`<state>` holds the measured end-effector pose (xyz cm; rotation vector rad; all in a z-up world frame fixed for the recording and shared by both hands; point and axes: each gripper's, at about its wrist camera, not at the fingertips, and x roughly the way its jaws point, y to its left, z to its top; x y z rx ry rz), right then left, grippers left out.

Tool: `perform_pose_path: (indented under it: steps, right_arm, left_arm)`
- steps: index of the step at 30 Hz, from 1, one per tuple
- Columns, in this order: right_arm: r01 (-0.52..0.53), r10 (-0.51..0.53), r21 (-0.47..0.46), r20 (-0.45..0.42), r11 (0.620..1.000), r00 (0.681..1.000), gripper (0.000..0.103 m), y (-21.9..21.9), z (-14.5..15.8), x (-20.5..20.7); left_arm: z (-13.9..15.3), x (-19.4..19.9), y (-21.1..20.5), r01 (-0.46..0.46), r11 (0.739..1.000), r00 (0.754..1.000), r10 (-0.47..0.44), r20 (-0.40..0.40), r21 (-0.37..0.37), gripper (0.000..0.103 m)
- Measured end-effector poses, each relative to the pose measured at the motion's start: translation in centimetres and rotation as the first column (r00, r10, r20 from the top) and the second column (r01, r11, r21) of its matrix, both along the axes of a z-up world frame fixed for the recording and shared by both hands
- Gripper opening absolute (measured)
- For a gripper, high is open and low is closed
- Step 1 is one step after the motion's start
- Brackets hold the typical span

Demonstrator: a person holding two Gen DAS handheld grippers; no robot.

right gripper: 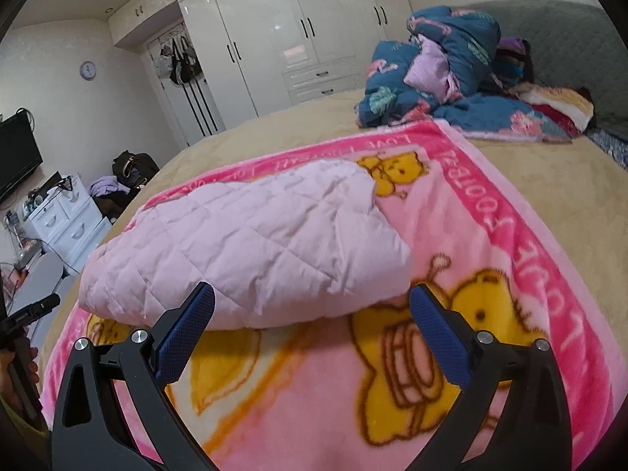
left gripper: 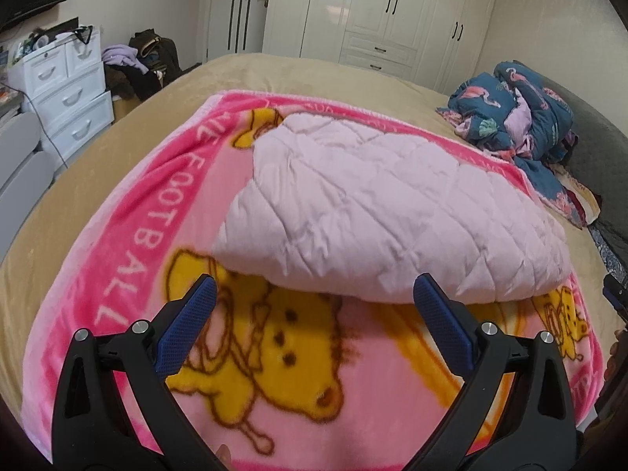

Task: Fold large clothes
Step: 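Push both tools under the folded jacket edge and lift it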

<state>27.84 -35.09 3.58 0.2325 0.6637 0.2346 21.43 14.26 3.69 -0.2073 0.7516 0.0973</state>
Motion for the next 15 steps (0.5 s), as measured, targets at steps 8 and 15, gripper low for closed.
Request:
perform_pose_path:
  steps: [8,15]
  right_arm:
    - [0.076,-0.074,0.013,-0.093,0.997,0.993,0.099,-0.4,-2.7,0.9]
    - [0.134,-0.113,0.101,-0.187,0.986,0.976,0.099,-0.4,-5.0,3.0]
  left_arm:
    - [-3.1,0.5,0.7,-0.033,0.997,0.996,0.027,-0.08,-0.066,0.094]
    - [-5.5,2.5,2.4,-0.102,0.954,0.988,0.066,-0.137,-0.282,0.094]
